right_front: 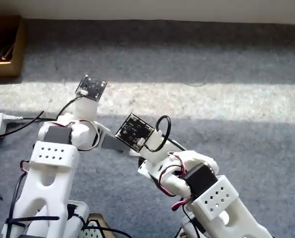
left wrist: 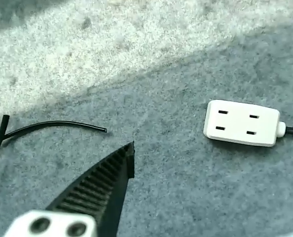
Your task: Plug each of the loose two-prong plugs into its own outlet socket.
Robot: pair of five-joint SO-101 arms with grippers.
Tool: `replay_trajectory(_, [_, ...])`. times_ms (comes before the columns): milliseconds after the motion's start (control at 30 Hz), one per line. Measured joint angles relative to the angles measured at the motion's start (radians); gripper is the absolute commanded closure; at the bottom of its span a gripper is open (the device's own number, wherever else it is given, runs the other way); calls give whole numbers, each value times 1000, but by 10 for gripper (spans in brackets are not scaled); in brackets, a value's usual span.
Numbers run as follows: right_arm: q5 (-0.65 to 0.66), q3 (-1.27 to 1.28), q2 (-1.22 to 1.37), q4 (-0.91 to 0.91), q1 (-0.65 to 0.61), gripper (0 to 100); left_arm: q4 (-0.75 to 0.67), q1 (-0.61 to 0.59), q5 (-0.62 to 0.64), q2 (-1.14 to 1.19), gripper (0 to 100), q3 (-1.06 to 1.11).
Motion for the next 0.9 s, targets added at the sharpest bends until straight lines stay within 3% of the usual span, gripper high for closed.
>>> replay_trajectory(333, [0,0,0,0,0,992,-6,-9,2,0,405,14])
replay_trajectory(500, [-2,-3,0,-2,29,992,-71,-153,-2,2,405,15])
replay_trajectory(600, [-2,-14,28,6,49,992,-54,-258,63,2,405,20])
replay_trajectory(733, [-14,-103,186,43,61,992,9,-339,115,2,405,61])
replay_trajectory(900, [-23,-301,439,89,71,992,-20,-376,137,2,405,144])
